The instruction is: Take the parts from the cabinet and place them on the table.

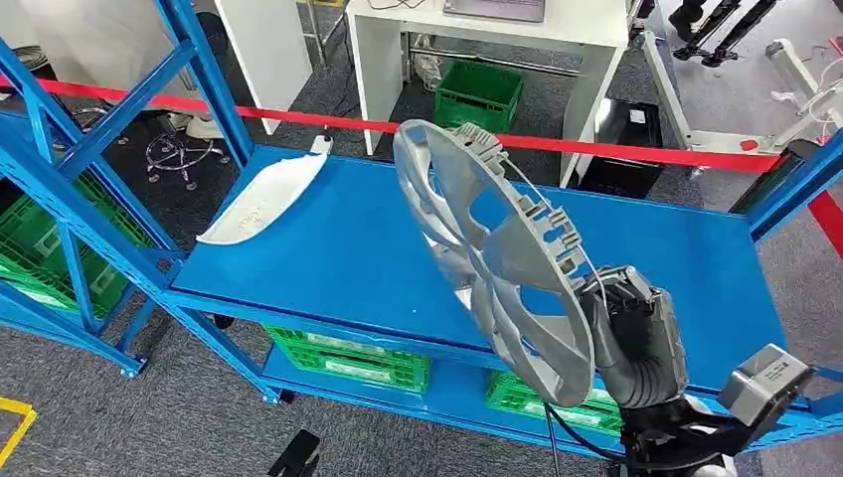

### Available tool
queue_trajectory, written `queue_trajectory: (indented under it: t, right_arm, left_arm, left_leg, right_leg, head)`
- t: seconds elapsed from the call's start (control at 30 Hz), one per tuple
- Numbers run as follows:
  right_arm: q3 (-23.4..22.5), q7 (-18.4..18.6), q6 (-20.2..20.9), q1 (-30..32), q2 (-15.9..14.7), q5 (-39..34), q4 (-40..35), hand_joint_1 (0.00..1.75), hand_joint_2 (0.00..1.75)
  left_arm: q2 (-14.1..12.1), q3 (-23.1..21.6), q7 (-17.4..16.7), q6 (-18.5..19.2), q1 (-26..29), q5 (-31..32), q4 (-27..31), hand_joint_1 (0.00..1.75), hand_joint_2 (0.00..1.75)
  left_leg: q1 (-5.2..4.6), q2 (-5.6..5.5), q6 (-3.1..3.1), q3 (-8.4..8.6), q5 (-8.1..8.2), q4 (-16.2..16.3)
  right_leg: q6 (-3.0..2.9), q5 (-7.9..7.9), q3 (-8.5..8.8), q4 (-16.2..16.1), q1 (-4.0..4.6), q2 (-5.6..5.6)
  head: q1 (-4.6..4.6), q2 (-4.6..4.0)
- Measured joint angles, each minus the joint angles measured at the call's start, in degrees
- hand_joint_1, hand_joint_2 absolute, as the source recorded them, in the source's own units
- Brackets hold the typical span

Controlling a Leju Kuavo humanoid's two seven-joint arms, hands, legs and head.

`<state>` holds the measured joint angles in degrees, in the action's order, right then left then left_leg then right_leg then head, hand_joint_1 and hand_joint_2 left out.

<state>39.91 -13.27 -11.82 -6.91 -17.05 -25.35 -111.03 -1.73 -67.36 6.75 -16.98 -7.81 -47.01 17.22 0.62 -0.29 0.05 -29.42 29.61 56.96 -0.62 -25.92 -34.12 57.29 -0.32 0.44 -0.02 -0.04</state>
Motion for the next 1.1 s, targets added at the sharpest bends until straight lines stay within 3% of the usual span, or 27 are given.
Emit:
queue_trajectory:
  t: [0.83, 0.87, 1.1]
  right_arm:
    - [0.92, 0.0, 0.18, -0.1, 0.0, 0.0, -0.5, 1.75, 1.75]
    - [0.96, 0.0, 0.18, -0.11, 0.0, 0.0, -0.5, 1.75, 1.75]
    - [1.77, -0.22, 1.9, -0.44, 0.02, 0.35, -0.96, 1.75, 1.75]
  left_arm:
    - [-0.09, -0.04, 0.48, 0.07, 0.01, -0.46, 0.0, 0.0, 0.0]
    - [-0.09, -0.04, 0.48, 0.07, 0.01, -0.48, 0.0, 0.0, 1.75]
    - [-0.11, -0.04, 0.31, 0.11, 0.03, -0.81, 0.0, 0.0, 1.75]
  left_leg:
    - [0.0, 0.0, 0.0, -0.02, 0.0, 0.0]
    - [0.0, 0.0, 0.0, -0.02, 0.0, 0.0]
    - [0.0, 0.0, 0.0, -0.03, 0.0, 0.0]
  right_leg:
    - [0.0, 0.0, -0.01, 0.0, 0.0, 0.0]
    - [0.0, 0.0, -0.01, 0.0, 0.0, 0.0]
    - [0.0, 0.0, -0.01, 0.0, 0.0, 0.0]
  head:
    - [0.0, 0.0]
    - [0.0, 0.0]
    - [0.0, 0.0]
